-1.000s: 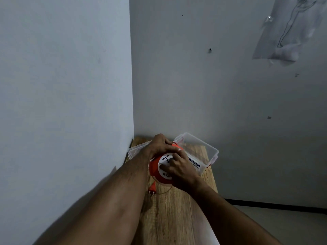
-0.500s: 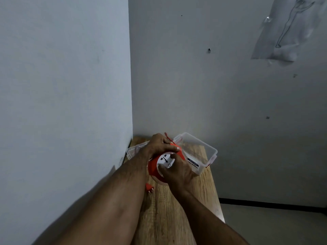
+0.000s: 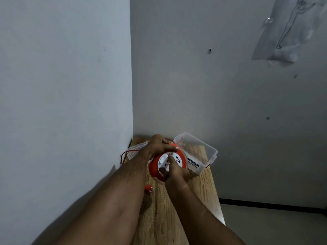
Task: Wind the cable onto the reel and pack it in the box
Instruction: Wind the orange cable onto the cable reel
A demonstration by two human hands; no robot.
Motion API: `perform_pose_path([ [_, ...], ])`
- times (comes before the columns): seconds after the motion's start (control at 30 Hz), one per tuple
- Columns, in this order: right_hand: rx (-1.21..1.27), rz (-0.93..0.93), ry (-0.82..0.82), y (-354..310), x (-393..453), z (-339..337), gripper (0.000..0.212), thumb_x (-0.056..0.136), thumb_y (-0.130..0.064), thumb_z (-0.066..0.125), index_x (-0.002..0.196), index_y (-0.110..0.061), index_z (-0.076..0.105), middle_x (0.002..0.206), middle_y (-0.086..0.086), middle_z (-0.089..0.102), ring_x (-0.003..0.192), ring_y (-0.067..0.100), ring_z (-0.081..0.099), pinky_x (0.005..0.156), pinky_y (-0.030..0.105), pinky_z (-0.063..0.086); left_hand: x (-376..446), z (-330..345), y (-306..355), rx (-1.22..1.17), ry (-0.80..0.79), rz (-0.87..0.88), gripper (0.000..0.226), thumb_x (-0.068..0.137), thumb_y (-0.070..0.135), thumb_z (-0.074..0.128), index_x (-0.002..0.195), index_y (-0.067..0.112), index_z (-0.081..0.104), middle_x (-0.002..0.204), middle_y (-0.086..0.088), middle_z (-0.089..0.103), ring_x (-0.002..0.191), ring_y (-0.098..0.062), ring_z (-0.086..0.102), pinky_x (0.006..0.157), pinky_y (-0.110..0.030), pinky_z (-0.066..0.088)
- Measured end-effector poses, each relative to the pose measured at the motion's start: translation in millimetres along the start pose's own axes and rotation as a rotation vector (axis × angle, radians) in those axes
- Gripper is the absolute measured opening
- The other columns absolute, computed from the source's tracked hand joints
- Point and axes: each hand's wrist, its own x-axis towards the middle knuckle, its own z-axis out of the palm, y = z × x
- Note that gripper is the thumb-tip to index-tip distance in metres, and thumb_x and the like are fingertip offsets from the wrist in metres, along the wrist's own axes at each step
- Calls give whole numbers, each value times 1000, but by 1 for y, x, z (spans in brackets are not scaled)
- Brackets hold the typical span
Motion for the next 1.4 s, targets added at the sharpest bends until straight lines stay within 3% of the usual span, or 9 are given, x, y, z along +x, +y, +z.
perform_pose_path([
  [0.13,-721,-1075,-51,2,2,-24,28,86,-28,77,107,-19,62,100,-2,70,94,17,71,76,19,54,-2,-6,1,18,28,17,55,67,61,88,101,18,83,89,3,81,80,-22,77,78,-38,65],
  [0.23,-1337,-1690,-339,-5,21,-45,45,82,-33,76,122,-24,57,127,2,63,125,21,56,106,44,47,-2,-11,2,13,22,30,55,72,56,88,109,15,81,102,-5,81,86,-24,76,79,-35,63],
  [0.3,-1625,-1809,-497,-12,29,-52,61,79,-29,76,134,-28,51,142,6,50,139,28,43,114,60,35,-2,-13,2,20,2,38,52,74,52,87,110,15,81,105,-6,81,87,-22,75,77,-31,60],
  [0.47,-1878,-1822,-583,-30,30,-52,73,74,-28,86,137,-32,50,147,11,40,140,34,40,114,66,33,-4,-12,5,61,-32,38,53,74,54,87,106,13,82,100,-7,81,91,-27,75,86,-39,62],
  [0.63,-1919,-1926,-600,-37,20,-46,64,76,-35,83,133,-29,54,141,13,43,131,33,45,111,64,34,-2,-7,3,90,-54,43,36,72,52,88,92,23,84,69,15,74,74,-14,73,63,-24,52],
  [0.8,-1932,-1850,-587,-35,21,-42,59,79,-44,79,133,-26,61,140,14,51,132,34,49,112,60,38,1,-2,-1,98,-47,68,22,74,47,86,55,43,75,60,20,72,61,-6,70,59,-21,48],
  [0.93,-1809,-1755,-529,-33,21,-41,65,72,-54,76,128,-24,65,124,11,68,118,30,64,112,54,43,0,-4,-1,87,-65,102,15,68,52,89,71,39,82,65,19,74,60,-2,71,58,-18,50],
  [1.1,-1461,-1289,-361,-25,18,-40,59,85,-51,68,137,-26,54,134,4,65,123,25,62,105,46,52,0,-4,1,-2,12,49,47,64,57,91,97,25,84,79,14,79,71,-12,78,64,-25,61],
  [1.4,-820,-833,-4,4,0,-16,52,76,-40,83,118,-22,58,113,-4,67,108,18,64,78,23,40,4,4,4,32,39,78,39,59,58,93,80,26,85,71,8,79,59,-7,75,56,-20,58],
])
